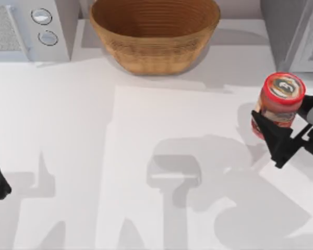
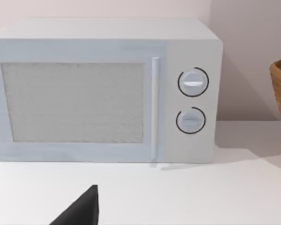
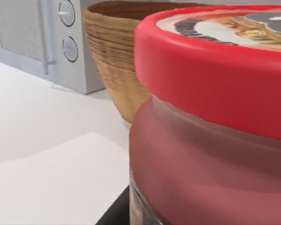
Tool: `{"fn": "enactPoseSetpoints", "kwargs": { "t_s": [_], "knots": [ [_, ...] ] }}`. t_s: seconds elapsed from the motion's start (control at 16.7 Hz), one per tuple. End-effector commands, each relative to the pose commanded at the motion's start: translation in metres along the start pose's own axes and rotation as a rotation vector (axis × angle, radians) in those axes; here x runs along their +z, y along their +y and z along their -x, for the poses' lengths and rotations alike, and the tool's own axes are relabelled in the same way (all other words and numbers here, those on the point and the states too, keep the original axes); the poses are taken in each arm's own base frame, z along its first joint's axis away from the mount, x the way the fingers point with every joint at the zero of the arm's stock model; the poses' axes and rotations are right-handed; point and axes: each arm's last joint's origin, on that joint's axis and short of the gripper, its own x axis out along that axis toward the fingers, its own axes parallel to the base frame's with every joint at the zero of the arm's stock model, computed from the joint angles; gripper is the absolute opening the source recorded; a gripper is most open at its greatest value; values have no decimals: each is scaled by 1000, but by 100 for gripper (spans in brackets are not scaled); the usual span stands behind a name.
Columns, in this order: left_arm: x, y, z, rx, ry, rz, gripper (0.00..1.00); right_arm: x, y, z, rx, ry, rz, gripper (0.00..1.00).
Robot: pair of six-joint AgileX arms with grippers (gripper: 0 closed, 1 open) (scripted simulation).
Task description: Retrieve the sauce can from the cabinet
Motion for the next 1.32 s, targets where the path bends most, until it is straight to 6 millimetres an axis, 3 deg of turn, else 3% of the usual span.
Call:
{"fn": "enactPoseSetpoints", "kwargs": {
  "t_s": [0.24, 0.66, 0.96, 1.32],
  "knots": [
    [0, 0, 0, 0, 0, 0, 100, -1, 0, 0, -2, 5, -6, 0],
    [0, 0, 0, 0, 0, 0, 100, -24, 0, -54, 4, 1, -2, 0],
    [0, 0, 0, 0, 0, 0, 100, -26, 1, -60, 0, 0, 0, 0],
    [0, 0, 0, 0, 0, 0, 100, -26, 1, -60, 0, 0, 0, 45]
  ]
}}
